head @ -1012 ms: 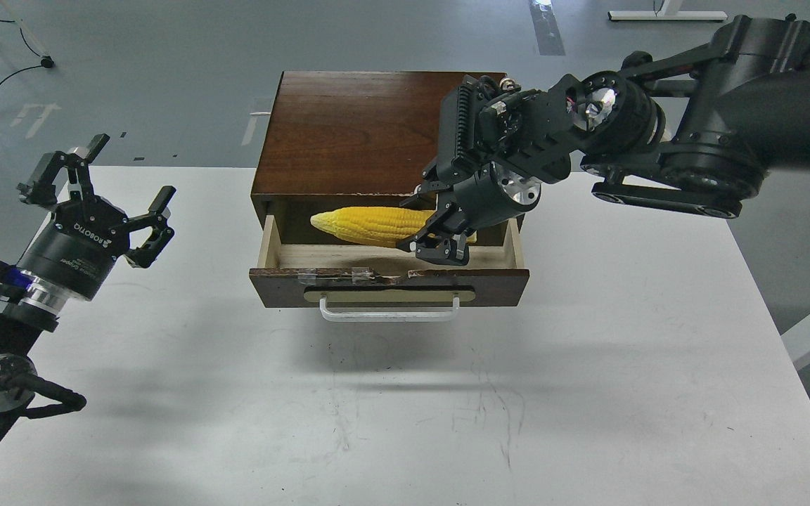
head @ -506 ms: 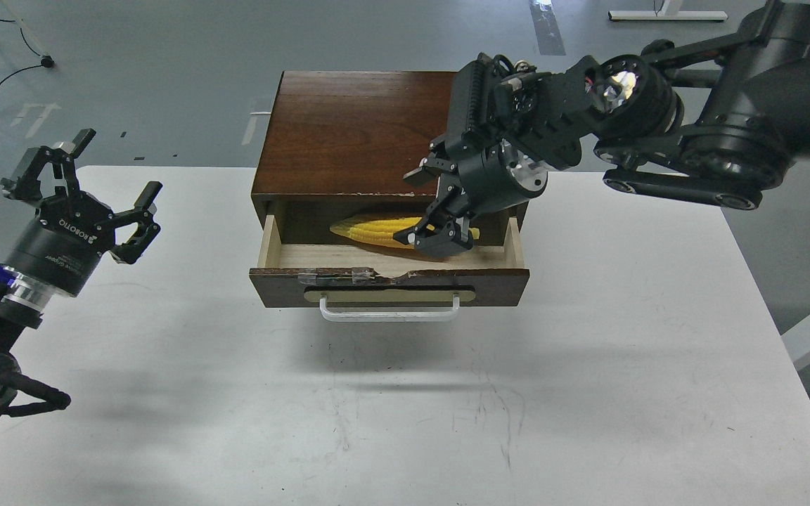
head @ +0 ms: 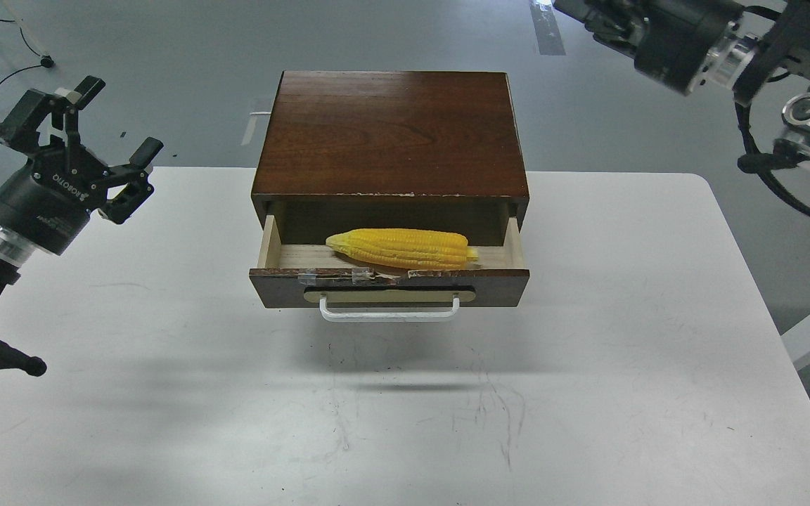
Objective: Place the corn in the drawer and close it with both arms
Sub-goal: 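Swing the left gripper over the drawer front and down toward the handle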
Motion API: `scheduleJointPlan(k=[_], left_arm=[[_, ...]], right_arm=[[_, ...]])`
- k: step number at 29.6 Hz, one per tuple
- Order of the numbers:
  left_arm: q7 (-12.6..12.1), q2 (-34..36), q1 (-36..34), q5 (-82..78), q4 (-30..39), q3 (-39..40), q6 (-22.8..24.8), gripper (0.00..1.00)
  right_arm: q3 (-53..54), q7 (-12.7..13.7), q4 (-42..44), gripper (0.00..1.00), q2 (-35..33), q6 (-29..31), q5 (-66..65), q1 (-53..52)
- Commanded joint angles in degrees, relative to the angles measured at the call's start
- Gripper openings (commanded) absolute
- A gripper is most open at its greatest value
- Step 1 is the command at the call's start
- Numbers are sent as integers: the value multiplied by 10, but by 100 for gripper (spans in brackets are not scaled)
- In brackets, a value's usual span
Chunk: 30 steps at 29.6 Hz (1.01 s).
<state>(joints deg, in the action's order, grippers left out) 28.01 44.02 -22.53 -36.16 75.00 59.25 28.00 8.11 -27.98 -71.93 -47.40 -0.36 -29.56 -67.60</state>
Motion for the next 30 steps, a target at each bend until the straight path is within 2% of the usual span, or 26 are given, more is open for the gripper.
scheduleJointPlan(k=[1, 4, 9, 13, 15, 18, 19, 20, 22, 24, 25, 26, 30], left_arm=[[0, -2, -46, -104, 67, 10, 0, 99], [0, -13, -86, -209, 130, 8, 0, 98], [0, -73, -129, -385, 187, -1, 0, 95], [0, -117, -132, -507, 225, -5, 0, 92], [0, -142, -130, -550, 245, -26, 0, 86], [0, -157, -131, -585, 256, -85, 0, 71], [0, -159, -131, -593, 259, -105, 0, 58], [0, -161, -131, -597, 259, -112, 0, 53], [0, -175, -127, -624, 259, -148, 0, 34], [0, -177, -123, -639, 259, -169, 0, 19], [0, -178, -118, -656, 257, -188, 0, 5], [0, -178, -115, -665, 256, -197, 0, 0], [0, -171, -71, -724, 254, -257, 0, 0]], right_arm=[[103, 0, 7, 99, -10, -2, 20, 148], [136, 0, 22, 99, -10, -1, 59, 232], [135, 0, 47, 99, -5, 2, 103, 285], [134, 0, 59, 99, 0, 1, 108, 302], [134, 0, 66, 99, 6, 0, 108, 309], [134, 0, 80, 99, 13, -1, 109, 310], [134, 0, 86, 99, 16, -1, 112, 311], [134, 0, 87, 99, 17, -1, 112, 311], [134, 0, 87, 99, 18, -1, 112, 316], [134, 0, 87, 99, 18, -1, 112, 316], [133, 0, 87, 99, 18, -1, 112, 317], [133, 0, 87, 99, 18, -2, 112, 317], [133, 0, 87, 99, 18, -2, 112, 322]])
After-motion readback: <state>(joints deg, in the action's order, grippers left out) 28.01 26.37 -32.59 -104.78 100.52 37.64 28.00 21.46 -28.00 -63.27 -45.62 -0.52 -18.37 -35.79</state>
